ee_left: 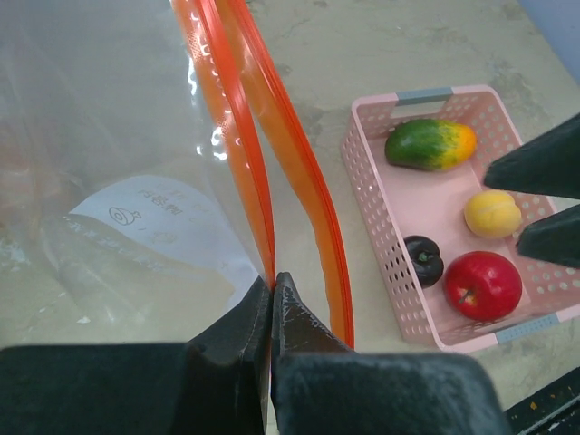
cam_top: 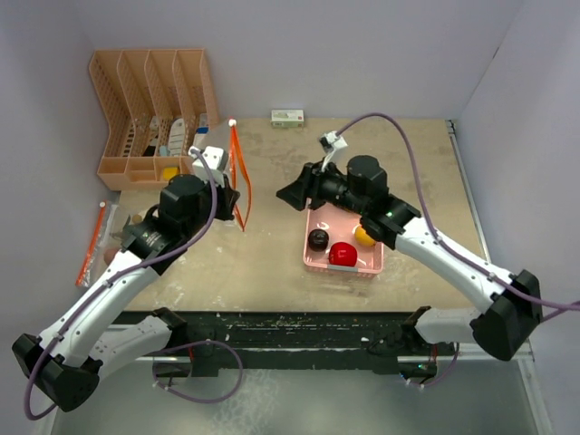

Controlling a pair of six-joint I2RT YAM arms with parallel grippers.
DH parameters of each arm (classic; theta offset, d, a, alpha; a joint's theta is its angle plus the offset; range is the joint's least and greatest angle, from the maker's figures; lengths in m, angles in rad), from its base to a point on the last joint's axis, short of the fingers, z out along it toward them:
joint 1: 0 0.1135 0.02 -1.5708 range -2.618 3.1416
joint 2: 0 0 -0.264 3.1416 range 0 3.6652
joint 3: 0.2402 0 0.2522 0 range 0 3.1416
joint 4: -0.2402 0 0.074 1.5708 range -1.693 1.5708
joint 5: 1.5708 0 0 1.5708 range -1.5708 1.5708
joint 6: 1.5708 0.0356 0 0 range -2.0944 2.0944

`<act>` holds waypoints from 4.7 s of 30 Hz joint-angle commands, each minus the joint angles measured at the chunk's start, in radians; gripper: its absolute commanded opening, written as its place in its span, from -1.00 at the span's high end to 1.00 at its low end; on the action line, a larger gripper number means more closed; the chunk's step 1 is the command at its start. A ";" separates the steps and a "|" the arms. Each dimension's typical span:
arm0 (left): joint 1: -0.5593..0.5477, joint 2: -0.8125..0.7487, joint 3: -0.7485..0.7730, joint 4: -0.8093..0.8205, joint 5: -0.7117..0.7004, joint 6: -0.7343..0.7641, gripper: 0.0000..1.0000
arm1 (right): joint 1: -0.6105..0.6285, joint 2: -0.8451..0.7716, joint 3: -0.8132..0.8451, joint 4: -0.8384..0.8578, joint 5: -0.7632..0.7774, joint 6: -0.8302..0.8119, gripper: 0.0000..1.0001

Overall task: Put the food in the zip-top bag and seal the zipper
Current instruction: Open the zipper of the food storage bag, then pick up the fake fruit from the bin.

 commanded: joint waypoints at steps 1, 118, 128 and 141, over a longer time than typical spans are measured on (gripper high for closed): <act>0.001 -0.006 -0.032 0.089 0.075 -0.006 1.00 | 0.045 0.082 0.081 0.238 -0.123 0.053 -0.15; 0.001 0.062 -0.134 -0.019 -0.154 -0.011 1.00 | 0.010 0.148 -0.201 -0.322 0.383 -0.097 -0.95; 0.001 0.058 -0.124 -0.038 -0.157 -0.012 1.00 | 0.010 0.283 -0.188 -0.219 0.349 -0.134 -0.83; 0.001 0.037 -0.122 -0.065 -0.169 -0.010 1.00 | 0.009 0.297 -0.239 -0.128 0.360 -0.128 -0.01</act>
